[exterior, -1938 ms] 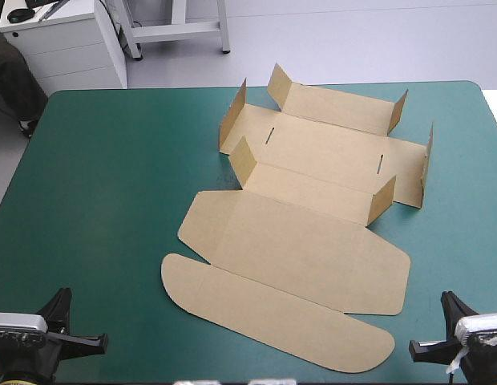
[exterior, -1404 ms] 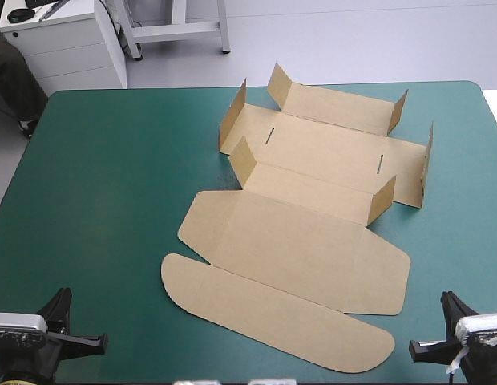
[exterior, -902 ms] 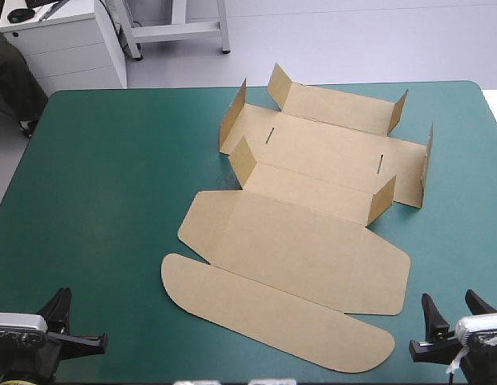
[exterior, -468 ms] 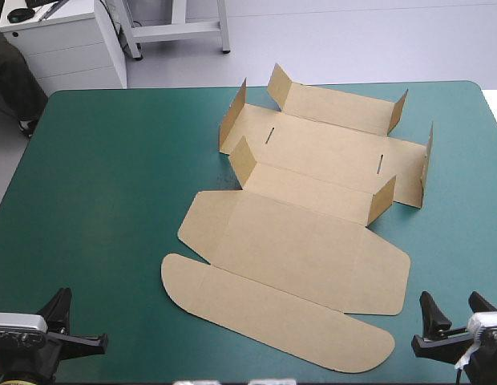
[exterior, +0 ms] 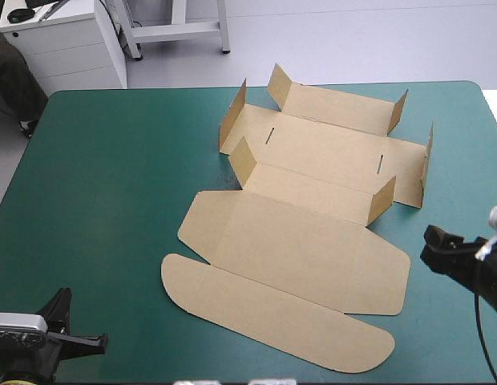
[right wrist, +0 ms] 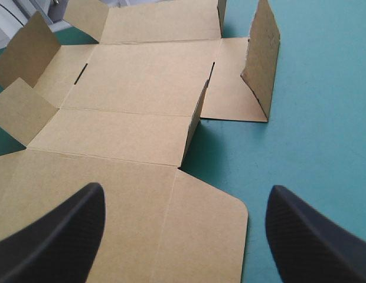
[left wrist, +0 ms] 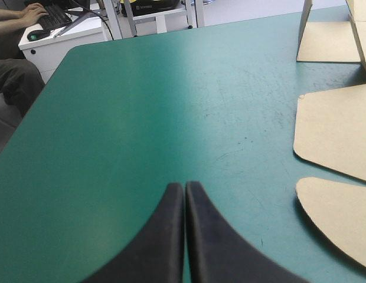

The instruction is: Fold the box

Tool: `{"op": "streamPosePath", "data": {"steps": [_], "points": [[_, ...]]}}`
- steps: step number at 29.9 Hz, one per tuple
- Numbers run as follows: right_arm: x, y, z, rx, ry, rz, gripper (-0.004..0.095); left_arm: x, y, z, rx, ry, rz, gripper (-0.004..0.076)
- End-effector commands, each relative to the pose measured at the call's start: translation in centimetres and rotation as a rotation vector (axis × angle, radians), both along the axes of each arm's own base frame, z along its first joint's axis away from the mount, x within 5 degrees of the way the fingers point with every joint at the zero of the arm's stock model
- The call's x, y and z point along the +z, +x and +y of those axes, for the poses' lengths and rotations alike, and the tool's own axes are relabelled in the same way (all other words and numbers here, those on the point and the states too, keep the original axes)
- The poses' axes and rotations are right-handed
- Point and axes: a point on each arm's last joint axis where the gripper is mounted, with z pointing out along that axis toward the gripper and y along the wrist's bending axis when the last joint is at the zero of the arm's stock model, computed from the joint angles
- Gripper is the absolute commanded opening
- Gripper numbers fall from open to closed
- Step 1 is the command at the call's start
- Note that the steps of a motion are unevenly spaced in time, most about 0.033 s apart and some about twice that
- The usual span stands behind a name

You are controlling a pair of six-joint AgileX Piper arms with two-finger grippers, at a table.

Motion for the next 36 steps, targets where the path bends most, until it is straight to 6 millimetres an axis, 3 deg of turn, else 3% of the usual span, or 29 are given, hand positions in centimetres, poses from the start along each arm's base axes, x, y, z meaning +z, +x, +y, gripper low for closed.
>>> {"op": "streamPosePath", "data": {"steps": [1,5,12,20,30,36], "points": [[1.9,4.0,0.0,-0.019,0.039,0.037,0.0701,1.7,-0.5,-0.1,-0.001,-0.015,-0.120,-0.0010],[2.3,8.0,0.0,-0.038,0.070,0.145,0.0701,1.7,-0.5,-0.1,-0.001,-0.015,-0.120,-0.0010],[1.1,14.7,0.2,-0.019,0.070,0.416,0.0701,1.7,-0.5,-0.1,-0.001,-0.015,-0.120,-0.0010],[-2.2,21.6,0.4,-0.007,0.081,0.563,0.0701,1.7,-0.5,-0.1,-0.001,-0.015,-0.120,-0.0010],[-9.0,26.6,0.4,-0.001,0.078,0.739,0.0701,1.7,-0.5,-0.1,-0.001,-0.015,-0.120,-0.0010],[-10.4,28.0,1.2,0.054,0.149,0.723,0.0700,1.7,-0.5,-0.1,-0.001,-0.015,-0.120,-0.0010]]}}
